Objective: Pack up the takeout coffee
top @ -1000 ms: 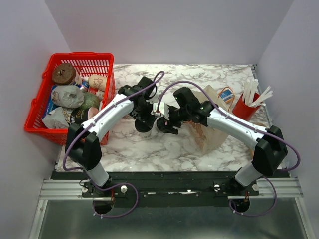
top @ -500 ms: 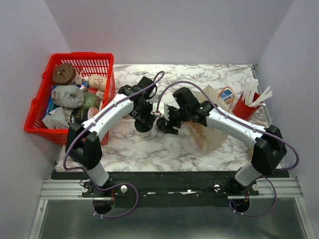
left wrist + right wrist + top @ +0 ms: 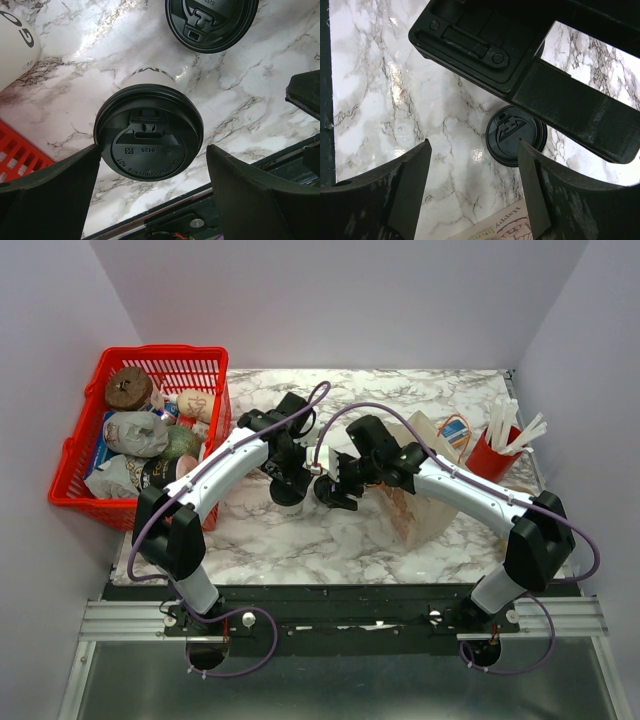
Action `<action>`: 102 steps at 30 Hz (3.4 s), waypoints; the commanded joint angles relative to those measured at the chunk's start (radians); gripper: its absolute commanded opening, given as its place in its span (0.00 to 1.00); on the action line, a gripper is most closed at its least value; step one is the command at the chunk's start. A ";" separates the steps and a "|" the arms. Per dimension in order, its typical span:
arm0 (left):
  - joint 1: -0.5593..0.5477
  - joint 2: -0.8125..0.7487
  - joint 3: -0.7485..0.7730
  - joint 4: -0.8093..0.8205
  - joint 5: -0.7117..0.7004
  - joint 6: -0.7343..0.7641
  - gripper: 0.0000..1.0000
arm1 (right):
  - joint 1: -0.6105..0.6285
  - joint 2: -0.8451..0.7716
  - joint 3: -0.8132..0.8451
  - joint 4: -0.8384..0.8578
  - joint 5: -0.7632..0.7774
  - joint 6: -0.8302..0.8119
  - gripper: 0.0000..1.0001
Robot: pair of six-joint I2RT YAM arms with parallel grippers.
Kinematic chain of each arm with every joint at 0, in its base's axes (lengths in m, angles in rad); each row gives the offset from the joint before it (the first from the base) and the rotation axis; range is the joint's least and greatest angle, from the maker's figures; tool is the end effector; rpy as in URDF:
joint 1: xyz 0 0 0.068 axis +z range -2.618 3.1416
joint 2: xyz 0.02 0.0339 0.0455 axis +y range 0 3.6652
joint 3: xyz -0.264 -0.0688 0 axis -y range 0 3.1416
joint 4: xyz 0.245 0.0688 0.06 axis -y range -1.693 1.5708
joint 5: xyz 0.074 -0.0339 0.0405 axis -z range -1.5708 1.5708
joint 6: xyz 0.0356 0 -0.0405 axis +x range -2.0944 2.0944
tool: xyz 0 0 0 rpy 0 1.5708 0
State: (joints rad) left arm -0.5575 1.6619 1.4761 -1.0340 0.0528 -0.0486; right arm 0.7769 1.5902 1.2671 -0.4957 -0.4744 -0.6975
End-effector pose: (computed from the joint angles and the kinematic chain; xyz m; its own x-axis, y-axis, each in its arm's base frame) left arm 0.2821 -0.1781 0.2872 -0.8223 0.4555 -0.3410 0.5044 0.8609 -0.0662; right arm 0.2372 0.2560 0.2794 0.1443 -0.6594 -0.7378 -0.9830 -0.0103 -0.1831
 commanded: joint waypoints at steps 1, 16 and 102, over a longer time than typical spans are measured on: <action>0.001 0.007 -0.010 0.009 -0.007 -0.004 0.96 | -0.004 0.016 0.020 0.005 -0.001 0.012 0.78; 0.001 0.024 0.001 0.023 -0.037 -0.004 0.98 | -0.004 0.008 0.012 0.006 0.002 0.010 0.79; 0.047 -0.024 -0.085 0.046 0.114 0.297 0.95 | -0.004 0.017 0.025 -0.024 -0.027 0.009 0.79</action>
State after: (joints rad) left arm -0.5125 1.6310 1.4055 -0.9882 0.1307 0.2420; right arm 0.7769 1.5940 1.2724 -0.5175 -0.4763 -0.6971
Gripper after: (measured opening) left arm 0.956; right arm 0.786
